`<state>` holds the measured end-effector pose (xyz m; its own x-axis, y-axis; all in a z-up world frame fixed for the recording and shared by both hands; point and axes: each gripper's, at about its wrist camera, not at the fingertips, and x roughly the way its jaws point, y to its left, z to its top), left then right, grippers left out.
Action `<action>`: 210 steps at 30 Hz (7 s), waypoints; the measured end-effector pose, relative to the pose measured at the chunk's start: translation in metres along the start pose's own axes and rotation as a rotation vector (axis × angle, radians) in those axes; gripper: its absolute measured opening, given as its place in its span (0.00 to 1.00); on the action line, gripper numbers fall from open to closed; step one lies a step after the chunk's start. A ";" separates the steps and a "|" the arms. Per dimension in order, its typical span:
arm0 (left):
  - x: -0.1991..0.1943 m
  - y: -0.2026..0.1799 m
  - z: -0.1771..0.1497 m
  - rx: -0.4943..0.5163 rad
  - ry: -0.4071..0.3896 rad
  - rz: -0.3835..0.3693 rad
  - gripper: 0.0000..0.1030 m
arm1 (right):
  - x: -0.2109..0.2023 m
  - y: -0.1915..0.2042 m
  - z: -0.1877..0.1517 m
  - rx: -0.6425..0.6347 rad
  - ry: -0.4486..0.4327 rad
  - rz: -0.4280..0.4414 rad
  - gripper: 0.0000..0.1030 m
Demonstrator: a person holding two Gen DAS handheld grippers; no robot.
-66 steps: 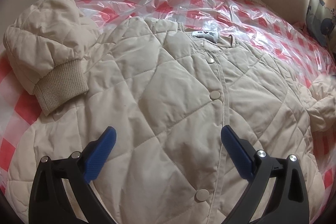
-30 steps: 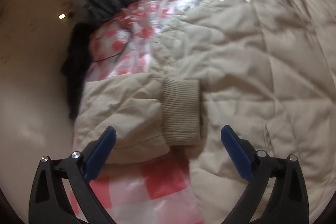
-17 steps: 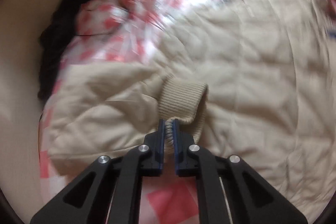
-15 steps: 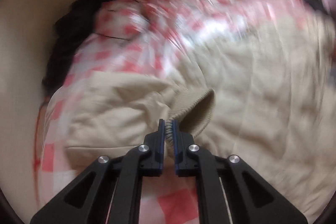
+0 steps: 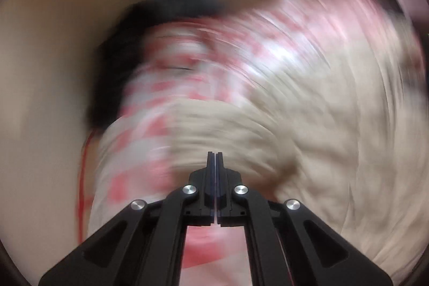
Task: Fold large clothes
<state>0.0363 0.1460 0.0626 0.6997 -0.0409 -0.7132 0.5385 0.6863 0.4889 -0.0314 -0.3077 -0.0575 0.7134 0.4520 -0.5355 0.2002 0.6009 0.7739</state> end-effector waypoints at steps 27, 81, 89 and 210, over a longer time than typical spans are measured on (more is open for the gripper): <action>0.084 -0.039 0.048 -0.119 0.206 -0.532 0.95 | -0.003 -0.007 0.001 0.038 0.010 0.035 0.84; 0.132 -0.047 0.052 0.287 0.128 -0.011 0.94 | 0.003 -0.001 -0.003 0.020 0.011 0.033 0.89; 0.194 -0.059 0.071 0.526 0.376 0.096 0.94 | 0.002 -0.005 -0.001 0.043 0.016 0.056 0.89; 0.006 -0.091 0.040 -0.949 -0.184 -0.498 0.93 | -0.197 0.031 0.246 -0.346 -0.533 -0.116 0.08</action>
<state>0.0104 0.0540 0.0334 0.6057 -0.5238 -0.5990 0.2545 0.8408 -0.4779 -0.0011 -0.5406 0.1551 0.9536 0.0357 -0.2990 0.1312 0.8444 0.5194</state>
